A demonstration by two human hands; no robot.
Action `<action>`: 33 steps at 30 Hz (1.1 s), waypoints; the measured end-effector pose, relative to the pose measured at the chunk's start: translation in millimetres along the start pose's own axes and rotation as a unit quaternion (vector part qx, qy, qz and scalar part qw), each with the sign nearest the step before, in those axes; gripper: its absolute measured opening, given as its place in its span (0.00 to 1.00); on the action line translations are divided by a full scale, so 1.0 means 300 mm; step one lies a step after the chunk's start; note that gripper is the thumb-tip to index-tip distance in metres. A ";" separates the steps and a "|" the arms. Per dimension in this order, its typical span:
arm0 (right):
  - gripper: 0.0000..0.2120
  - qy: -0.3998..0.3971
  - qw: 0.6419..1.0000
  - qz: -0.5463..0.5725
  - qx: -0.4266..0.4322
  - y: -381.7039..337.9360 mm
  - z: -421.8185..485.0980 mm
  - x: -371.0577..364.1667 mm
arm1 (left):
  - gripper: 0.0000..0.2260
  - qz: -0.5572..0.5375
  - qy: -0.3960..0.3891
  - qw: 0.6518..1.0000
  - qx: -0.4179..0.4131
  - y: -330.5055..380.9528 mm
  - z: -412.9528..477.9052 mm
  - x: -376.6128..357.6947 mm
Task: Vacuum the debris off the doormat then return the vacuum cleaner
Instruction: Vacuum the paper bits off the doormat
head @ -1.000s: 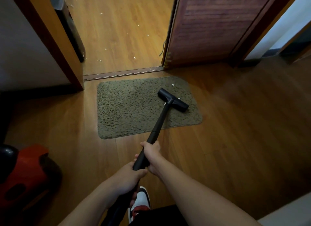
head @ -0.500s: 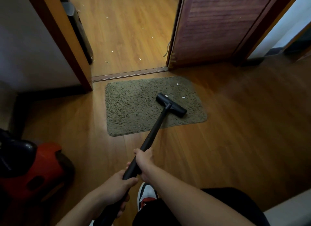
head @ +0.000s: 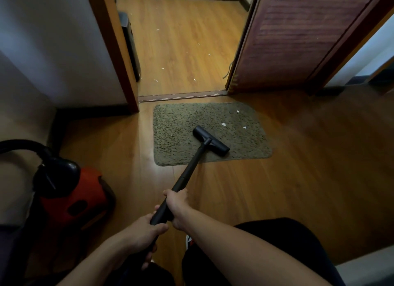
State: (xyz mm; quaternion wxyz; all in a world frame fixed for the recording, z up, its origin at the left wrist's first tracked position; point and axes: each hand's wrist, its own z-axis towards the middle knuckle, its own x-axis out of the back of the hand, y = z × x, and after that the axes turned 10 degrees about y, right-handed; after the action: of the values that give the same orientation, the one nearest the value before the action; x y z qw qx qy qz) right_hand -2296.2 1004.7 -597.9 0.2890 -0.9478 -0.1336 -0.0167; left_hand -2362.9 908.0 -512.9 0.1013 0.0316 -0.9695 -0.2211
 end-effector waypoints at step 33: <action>0.20 0.027 0.999 0.031 0.012 -0.125 0.163 0.020 | 0.22 0.005 0.016 1.000 0.024 0.172 0.119 -0.026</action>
State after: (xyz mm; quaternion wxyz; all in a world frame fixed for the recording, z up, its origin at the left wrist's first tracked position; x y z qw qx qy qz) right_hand -2302.4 1063.0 -617.5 0.3047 -0.9470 -0.0968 -0.0320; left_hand -2363.7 970.5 -523.3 0.1170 0.0331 -0.9729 -0.1965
